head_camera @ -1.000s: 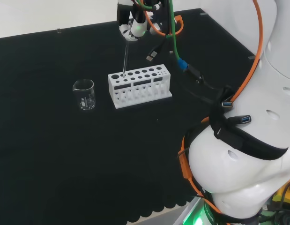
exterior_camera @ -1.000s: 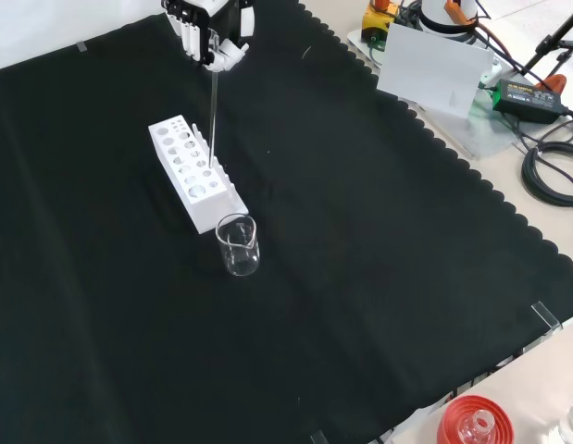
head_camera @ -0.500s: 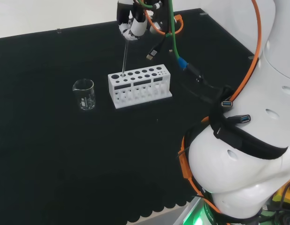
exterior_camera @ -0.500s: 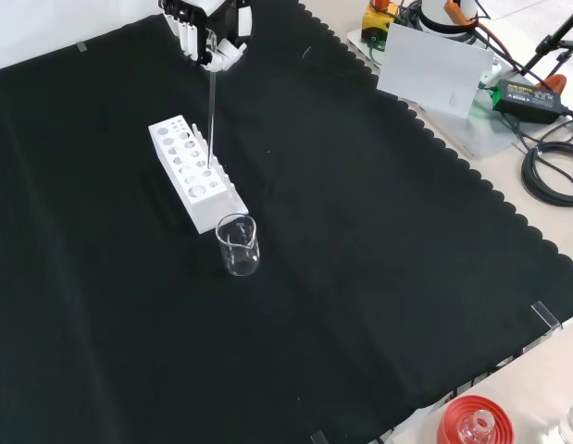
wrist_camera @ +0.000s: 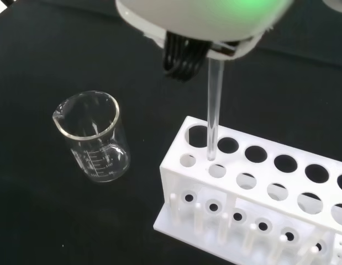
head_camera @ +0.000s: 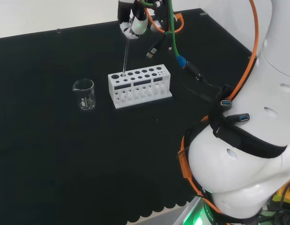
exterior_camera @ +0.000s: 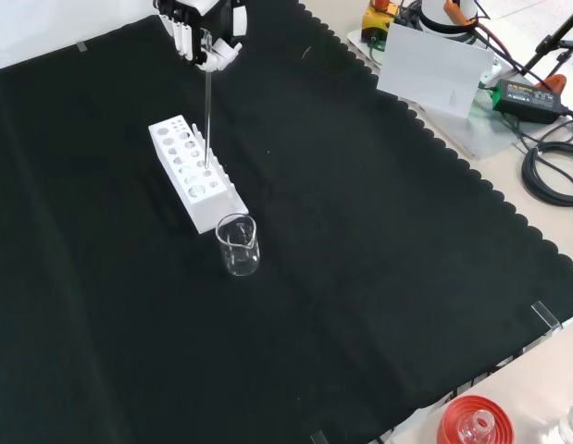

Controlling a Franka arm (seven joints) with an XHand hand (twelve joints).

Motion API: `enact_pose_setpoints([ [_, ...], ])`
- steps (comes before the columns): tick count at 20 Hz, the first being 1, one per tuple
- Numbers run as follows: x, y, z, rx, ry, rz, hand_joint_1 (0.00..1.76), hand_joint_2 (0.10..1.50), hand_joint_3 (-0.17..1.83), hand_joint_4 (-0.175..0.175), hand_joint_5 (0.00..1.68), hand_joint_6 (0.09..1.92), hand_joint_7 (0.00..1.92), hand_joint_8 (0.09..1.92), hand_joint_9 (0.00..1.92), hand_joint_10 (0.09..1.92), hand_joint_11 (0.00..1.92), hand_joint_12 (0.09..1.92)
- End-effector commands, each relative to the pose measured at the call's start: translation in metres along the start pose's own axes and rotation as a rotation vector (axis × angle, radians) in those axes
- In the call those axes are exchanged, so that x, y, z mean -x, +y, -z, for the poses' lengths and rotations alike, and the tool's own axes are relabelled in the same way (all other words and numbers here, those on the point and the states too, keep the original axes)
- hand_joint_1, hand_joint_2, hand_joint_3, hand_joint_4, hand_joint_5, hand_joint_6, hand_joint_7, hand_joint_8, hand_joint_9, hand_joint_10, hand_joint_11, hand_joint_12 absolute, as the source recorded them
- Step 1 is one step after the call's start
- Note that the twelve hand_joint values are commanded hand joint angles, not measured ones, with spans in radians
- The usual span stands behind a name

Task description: Put the glass rod back on the white test tube rack.

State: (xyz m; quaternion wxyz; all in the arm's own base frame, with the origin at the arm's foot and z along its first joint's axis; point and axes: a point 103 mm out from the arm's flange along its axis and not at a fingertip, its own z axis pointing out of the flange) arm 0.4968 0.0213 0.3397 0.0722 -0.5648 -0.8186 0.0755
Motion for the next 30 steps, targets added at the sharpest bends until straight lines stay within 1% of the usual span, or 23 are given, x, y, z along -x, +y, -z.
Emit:
enact_pose_setpoints([
  [1,0.004,-0.001,-0.004,0.017,0.02,-0.011,1.31,0.59,0.85,-0.175,1.17,0.9,1.23,0.9,1.74,0.54,1.61,0.73],
  [5,0.006,-0.003,-0.003,-0.005,0.004,-0.013,1.31,0.59,0.85,-0.175,1.17,0.9,1.23,0.89,1.74,0.54,1.61,0.73],
  [10,0.005,-0.004,-0.008,-0.013,-0.011,-0.012,1.31,0.59,0.85,-0.175,1.17,0.9,1.23,0.89,1.74,0.54,1.61,0.73],
  [19,0.011,-0.003,-0.018,-0.035,-0.004,-0.017,1.31,0.59,0.85,-0.175,1.17,0.9,1.23,0.89,1.74,0.54,1.61,0.73],
  [22,0.01,0.0,-0.019,-0.039,-0.004,-0.011,1.31,0.59,0.85,-0.175,1.17,0.9,1.23,0.89,1.74,0.54,1.61,0.73],
  [26,0.007,0.004,-0.013,-0.022,-0.006,0.003,1.31,0.59,0.85,-0.175,1.17,0.9,1.23,0.89,1.74,0.54,1.61,0.73],
  [30,0.008,0.005,-0.018,-0.029,-0.004,0.012,1.31,0.59,0.85,-0.175,1.17,0.9,1.23,0.89,1.74,0.54,1.61,0.73],
])
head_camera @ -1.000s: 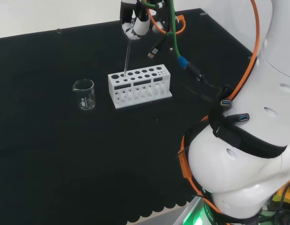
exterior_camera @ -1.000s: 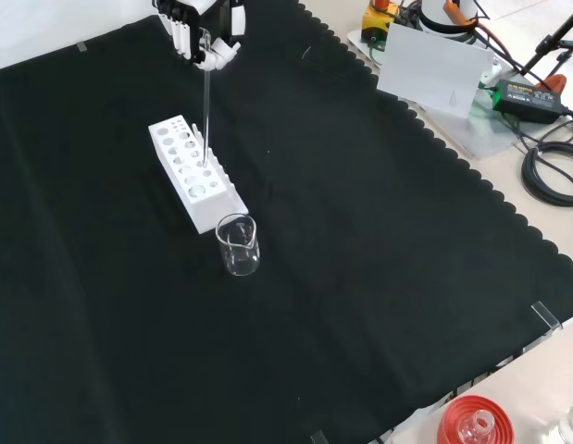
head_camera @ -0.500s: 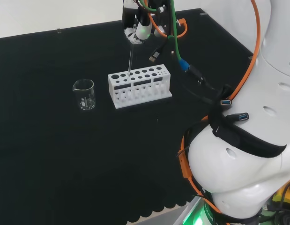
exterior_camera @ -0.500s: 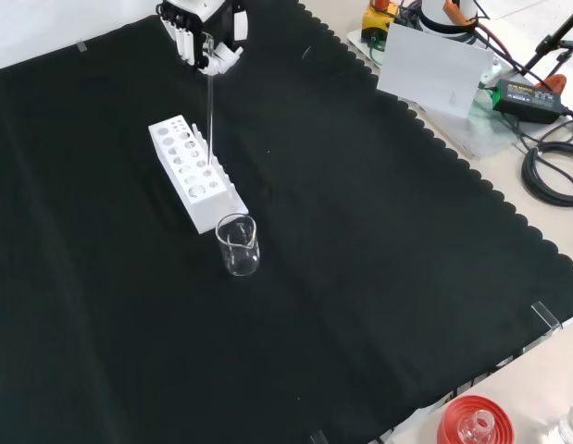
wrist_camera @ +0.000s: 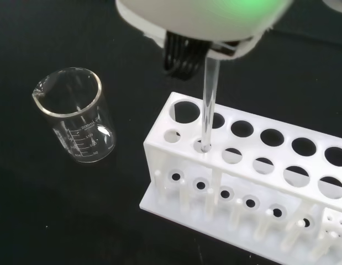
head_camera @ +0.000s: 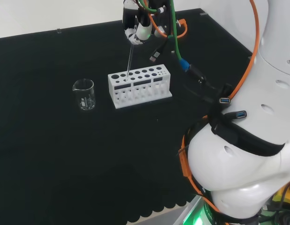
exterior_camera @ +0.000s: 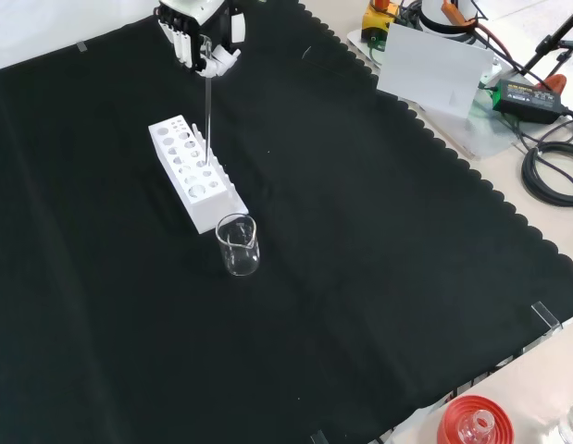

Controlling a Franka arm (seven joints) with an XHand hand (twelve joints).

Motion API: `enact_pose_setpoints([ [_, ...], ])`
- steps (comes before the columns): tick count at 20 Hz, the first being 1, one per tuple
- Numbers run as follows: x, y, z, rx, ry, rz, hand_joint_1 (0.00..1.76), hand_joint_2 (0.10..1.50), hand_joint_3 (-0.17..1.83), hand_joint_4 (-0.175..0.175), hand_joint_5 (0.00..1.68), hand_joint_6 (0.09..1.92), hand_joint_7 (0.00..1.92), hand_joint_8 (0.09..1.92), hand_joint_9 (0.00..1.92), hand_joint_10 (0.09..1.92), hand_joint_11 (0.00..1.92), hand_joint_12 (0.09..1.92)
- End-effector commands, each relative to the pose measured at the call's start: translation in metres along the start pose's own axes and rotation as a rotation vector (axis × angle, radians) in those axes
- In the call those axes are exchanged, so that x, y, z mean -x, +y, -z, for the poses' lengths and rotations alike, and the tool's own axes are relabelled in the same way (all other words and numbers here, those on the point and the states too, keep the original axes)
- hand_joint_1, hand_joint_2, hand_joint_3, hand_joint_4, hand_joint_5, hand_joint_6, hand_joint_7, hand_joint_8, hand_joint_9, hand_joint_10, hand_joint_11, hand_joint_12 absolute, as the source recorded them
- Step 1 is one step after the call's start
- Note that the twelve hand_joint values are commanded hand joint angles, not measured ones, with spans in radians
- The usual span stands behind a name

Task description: Put the glass rod back on the white test tube rack.

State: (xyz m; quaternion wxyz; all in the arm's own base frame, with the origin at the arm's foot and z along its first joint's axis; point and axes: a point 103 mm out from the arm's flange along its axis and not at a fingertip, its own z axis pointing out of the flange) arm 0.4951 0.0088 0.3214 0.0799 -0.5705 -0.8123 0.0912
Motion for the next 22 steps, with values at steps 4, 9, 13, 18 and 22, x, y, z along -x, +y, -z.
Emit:
enact_pose_setpoints([
  [4,-0.005,0.012,-0.007,-0.009,0.005,0.035,1.31,0.59,0.85,-0.175,1.17,0.9,1.23,0.9,1.74,0.54,1.61,0.73],
  [9,-0.005,0.013,-0.008,0.0,0.019,0.04,1.31,0.59,0.85,-0.175,1.17,0.9,1.23,0.9,1.74,0.54,1.61,0.73],
  [13,-0.012,0.016,0.001,0.007,0.015,0.039,1.31,0.59,0.85,-0.175,1.17,0.9,1.23,0.9,1.73,0.54,1.61,0.73],
  [18,-0.012,0.012,0.006,0.022,0.028,0.04,1.31,0.59,0.85,-0.175,1.17,0.9,1.23,0.9,1.73,0.54,1.61,0.73],
  [22,-0.012,0.014,0.005,0.02,0.024,0.04,1.31,0.59,0.85,-0.175,1.17,0.9,1.23,0.9,1.73,0.54,1.61,0.73],
])
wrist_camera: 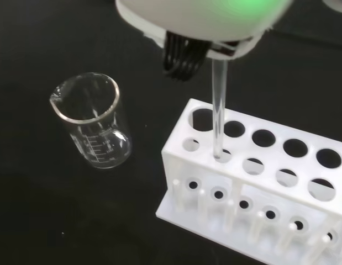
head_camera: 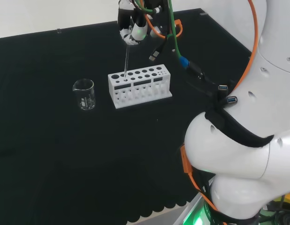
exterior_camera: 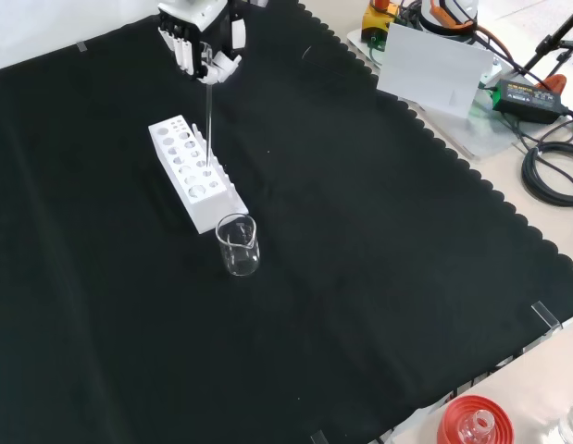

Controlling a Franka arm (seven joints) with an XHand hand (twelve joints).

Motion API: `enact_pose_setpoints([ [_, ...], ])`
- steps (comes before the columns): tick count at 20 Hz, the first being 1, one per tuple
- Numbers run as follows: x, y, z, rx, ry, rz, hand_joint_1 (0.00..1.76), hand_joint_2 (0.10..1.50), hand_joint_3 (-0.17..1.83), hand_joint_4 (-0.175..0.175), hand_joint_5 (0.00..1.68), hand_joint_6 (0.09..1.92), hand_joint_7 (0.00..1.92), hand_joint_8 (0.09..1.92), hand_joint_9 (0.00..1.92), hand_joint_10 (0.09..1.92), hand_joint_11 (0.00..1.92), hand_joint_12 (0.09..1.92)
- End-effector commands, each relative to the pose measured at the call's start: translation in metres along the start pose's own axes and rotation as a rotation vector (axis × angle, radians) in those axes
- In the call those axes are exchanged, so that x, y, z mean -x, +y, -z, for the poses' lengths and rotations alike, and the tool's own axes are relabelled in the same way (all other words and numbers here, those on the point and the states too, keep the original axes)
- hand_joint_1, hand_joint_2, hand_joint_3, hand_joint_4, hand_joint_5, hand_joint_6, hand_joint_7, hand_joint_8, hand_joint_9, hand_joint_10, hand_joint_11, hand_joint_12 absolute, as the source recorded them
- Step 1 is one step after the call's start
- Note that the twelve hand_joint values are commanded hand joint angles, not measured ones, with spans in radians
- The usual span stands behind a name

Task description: Put the glass rod back on the white test tube rack.

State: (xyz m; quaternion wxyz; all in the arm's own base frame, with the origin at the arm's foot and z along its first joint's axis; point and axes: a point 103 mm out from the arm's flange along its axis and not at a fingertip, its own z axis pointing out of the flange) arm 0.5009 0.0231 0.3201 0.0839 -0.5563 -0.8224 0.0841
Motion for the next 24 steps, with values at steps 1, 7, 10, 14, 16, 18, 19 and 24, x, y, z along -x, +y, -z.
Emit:
enact_pose_setpoints([
  [1,0.0,0.004,0.004,0.009,0.011,0.003,1.31,0.59,0.85,-0.175,1.17,0.9,1.23,0.9,1.73,0.54,1.61,0.73],
  [7,0.009,0.001,0.007,0.019,0.017,-0.009,1.31,0.59,0.85,-0.175,1.17,0.9,1.23,0.9,1.73,0.54,1.61,0.73],
  [10,0.015,-0.002,0.009,0.021,0.016,-0.017,1.31,0.59,0.85,-0.175,1.17,0.9,1.23,0.9,1.73,0.54,1.61,0.73],
  [14,0.021,-0.004,0.008,0.02,0.016,-0.026,1.31,0.59,0.85,-0.175,1.17,0.9,1.23,0.9,1.73,0.54,1.61,0.73],
  [16,0.022,-0.005,0.008,0.02,0.019,-0.025,1.31,0.59,0.85,-0.175,1.17,0.9,1.23,0.9,1.73,0.54,1.61,0.73],
  [18,0.02,-0.005,0.006,0.019,0.021,-0.021,1.31,0.59,0.85,-0.175,1.17,0.9,1.23,0.9,1.73,0.54,1.61,0.73],
  [19,0.019,-0.005,0.005,0.016,0.022,-0.018,1.31,0.59,0.85,-0.175,1.17,0.9,1.23,0.9,1.73,0.54,1.61,0.73],
  [24,0.013,-0.004,0.003,0.011,0.015,-0.012,1.31,0.59,0.85,-0.175,1.17,0.9,1.23,0.9,1.73,0.54,1.61,0.73],
])
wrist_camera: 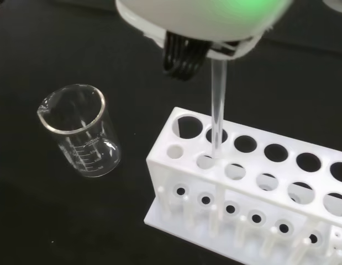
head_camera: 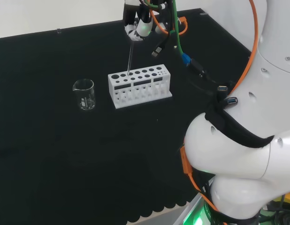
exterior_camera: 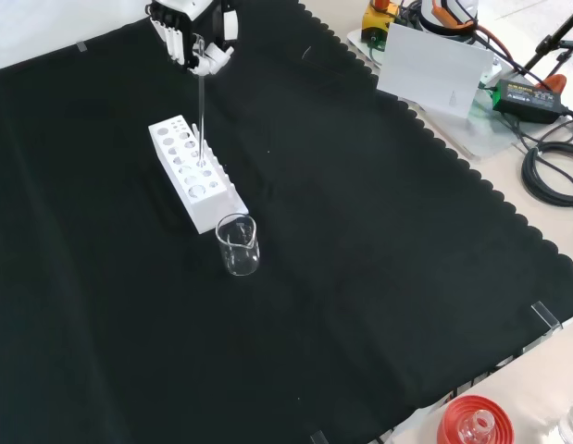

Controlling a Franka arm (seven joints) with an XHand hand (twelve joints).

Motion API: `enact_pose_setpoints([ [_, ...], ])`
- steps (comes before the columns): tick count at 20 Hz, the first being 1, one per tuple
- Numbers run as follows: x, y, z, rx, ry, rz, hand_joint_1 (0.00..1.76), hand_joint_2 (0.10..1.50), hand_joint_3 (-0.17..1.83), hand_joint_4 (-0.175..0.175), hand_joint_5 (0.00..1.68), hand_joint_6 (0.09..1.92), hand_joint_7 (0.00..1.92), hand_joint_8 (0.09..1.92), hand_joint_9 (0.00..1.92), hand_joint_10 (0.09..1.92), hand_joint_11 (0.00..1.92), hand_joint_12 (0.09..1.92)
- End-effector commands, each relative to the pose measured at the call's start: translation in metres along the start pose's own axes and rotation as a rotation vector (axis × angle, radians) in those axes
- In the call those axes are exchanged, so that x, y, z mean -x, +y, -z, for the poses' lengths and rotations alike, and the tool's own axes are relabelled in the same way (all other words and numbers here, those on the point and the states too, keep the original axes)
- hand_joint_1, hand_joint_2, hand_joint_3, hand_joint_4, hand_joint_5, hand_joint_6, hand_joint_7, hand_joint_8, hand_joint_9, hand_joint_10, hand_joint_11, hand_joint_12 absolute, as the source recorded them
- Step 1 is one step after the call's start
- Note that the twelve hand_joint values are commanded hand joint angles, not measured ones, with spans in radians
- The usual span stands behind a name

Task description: Put the glass rod back on the white test tube rack.

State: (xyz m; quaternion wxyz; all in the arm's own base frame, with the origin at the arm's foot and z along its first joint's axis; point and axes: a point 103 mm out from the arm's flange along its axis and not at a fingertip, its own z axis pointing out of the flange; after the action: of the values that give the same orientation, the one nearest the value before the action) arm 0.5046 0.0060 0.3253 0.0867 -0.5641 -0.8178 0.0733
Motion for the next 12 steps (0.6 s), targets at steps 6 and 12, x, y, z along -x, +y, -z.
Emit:
enact_pose_setpoints([
  [6,-0.0078,0.0013,-0.0045,-0.01,-0.007,0.008,1.31,0.59,0.85,-0.175,1.17,0.9,1.23,0.9,1.73,0.54,1.61,0.73],
  [12,-0.0027,0.0023,-0.0102,-0.023,-0.003,0.002,1.31,0.59,0.85,-0.175,1.17,0.9,1.23,0.9,1.73,0.54,1.61,0.73],
])
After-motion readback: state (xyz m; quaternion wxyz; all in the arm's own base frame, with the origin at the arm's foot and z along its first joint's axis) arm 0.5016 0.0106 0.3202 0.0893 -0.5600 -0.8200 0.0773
